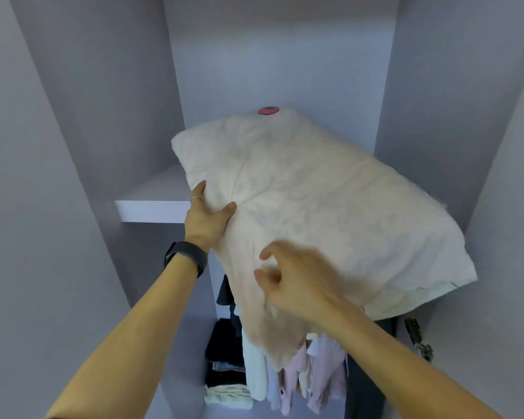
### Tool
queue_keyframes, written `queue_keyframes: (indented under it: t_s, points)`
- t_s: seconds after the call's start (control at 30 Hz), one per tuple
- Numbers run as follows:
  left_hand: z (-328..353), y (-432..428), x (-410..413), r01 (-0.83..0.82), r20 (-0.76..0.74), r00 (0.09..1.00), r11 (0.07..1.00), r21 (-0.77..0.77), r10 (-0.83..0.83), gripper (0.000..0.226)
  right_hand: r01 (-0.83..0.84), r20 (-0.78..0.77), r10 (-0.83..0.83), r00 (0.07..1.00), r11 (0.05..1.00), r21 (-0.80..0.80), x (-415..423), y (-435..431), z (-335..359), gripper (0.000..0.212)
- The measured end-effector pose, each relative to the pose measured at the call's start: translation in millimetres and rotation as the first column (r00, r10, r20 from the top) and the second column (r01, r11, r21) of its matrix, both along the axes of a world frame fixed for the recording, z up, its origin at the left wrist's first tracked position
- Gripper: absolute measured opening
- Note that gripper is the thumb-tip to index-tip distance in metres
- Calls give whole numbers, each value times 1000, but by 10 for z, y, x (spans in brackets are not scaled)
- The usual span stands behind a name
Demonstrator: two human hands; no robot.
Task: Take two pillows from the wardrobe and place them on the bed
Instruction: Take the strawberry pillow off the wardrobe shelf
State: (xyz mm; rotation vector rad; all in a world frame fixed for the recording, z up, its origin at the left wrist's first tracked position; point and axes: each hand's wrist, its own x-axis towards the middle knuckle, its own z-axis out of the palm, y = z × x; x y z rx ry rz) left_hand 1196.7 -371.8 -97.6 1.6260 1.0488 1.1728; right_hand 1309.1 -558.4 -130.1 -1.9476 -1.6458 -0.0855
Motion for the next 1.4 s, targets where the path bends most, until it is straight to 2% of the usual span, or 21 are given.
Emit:
queue_keyframes:
  t_s: [0.07, 0.13, 0.2, 0.3, 0.4, 0.47, 0.57, 0.7, 0.77, 0.97, 1.2, 1.4]
  points:
    - [-58, 0, -97, 15, 19, 1000, 1000, 19, -15, 83, 114, 4, -118, 993, 970, 213, 162, 64, 315, 35]
    - [-99, 20, -214, 8, 19, 1000, 999, 43, -9, 81, 247, 2, -268, 963, 890, 384, 435, 188, 650, 40]
    - [-140, 36, -335, 15, 3, 1000, 998, 69, -15, 81, 363, -67, -360, 931, 882, 301, 749, 327, 906, 59]
    - [-135, 54, -481, 83, -24, 996, 996, 44, -82, 83, 416, -237, -401, 885, 909, 12, 1057, 530, 1005, 93]
    - [-19, 112, -562, 179, -25, 983, 983, -47, -180, 93, 410, -339, -402, 851, 911, -50, 1124, 708, 935, 114]
    - [108, 166, -568, 171, -7, 985, 981, -89, -172, 95, 419, -400, -407, 821, 906, -62, 1094, 771, 849, 121]
    - [269, 263, -436, 74, 49, 996, 995, -63, -71, 92, 447, -390, -408, 825, 894, 10, 1022, 779, 595, 116]
    - [181, 258, -138, -65, -148, 987, 998, 25, 68, 105, 422, -475, -300, 827, 890, 173, 929, 741, 315, 108]
    - [46, 252, -59, -116, -192, 974, 992, 39, 121, 107, 410, -521, -249, 817, 886, 219, 888, 714, 230, 106]
    - [-107, 323, -121, -132, -173, 973, 984, 119, 151, 103, 470, -542, -255, 801, 828, 305, 649, 706, 41, 106]
    - [-544, 47, -387, -128, -187, 969, 974, 187, 163, 99, 473, -638, -218, 738, 842, 259, 391, 472, -508, 103]
    - [-1464, -584, -848, -230, -249, 940, 972, 43, 233, 95, 474, -608, -286, 741, 863, 172, 2, -47, -1348, 100]
